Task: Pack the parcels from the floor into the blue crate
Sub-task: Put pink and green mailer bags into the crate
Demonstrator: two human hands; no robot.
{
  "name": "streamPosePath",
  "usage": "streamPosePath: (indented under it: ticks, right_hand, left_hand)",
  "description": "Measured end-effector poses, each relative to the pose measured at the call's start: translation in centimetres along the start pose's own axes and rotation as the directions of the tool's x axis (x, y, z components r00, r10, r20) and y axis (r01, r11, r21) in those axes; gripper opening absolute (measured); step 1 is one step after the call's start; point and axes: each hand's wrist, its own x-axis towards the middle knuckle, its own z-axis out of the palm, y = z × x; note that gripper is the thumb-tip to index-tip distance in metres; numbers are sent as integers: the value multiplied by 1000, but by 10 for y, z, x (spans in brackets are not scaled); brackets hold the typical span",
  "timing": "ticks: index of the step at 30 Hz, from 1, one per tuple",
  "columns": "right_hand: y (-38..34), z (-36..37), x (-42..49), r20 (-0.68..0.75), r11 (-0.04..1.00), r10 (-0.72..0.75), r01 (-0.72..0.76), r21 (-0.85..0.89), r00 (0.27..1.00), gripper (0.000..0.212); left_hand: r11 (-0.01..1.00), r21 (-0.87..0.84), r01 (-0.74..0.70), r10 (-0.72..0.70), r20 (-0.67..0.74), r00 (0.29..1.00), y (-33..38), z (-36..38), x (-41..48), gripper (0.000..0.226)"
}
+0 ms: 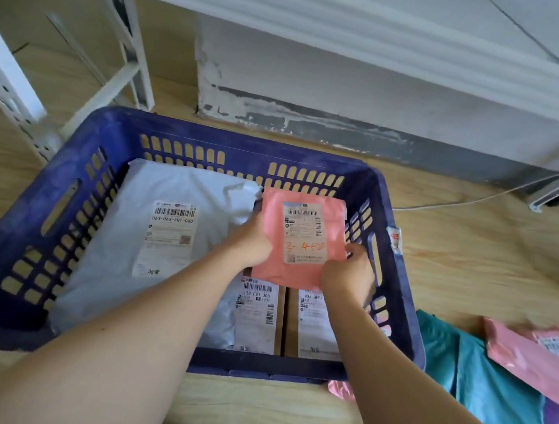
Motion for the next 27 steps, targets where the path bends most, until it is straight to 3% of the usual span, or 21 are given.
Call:
streamPosePath:
  ticks: [4, 7, 9, 12, 17, 21, 24, 27]
  right_hand:
    - [4, 2, 5, 52, 990, -61, 67, -122, 997, 57]
    - [5, 5, 4, 214, 925, -143, 207, -318, 966, 60]
    - [11, 12, 7, 337, 896, -109, 239, -374, 935, 61]
    - [18, 17, 12, 446, 917, -17, 191, -350, 895, 71]
    - [23, 19, 22, 467, 946, -96, 227, -233, 879, 66]
    - [22, 23, 20, 548, 913, -129, 314, -260, 827, 71]
    - [20, 22, 17, 631, 819, -155, 456, -348, 760, 74]
    - [19, 24, 15, 670, 753, -150, 523, -400, 727, 78]
  left_hand:
    - [975, 211, -63, 51, 58, 997, 7, 20, 4, 54]
    - [968, 231, -101, 73, 125, 989, 17, 26, 1, 57]
    - [965, 239, -109, 83, 118, 990, 21, 30, 0, 62]
    - [963, 264, -49, 44, 22, 999, 17, 30, 8, 61]
    - [991, 135, 1, 19, -144, 989, 8, 28, 20, 63]
    - [951, 308, -24, 90, -201, 975, 3, 24, 18, 63]
    - [863, 501, -63, 146, -126, 981, 0, 23, 13, 55]
    - [806, 588, -67, 145, -86, 986, -1, 22, 9, 47]
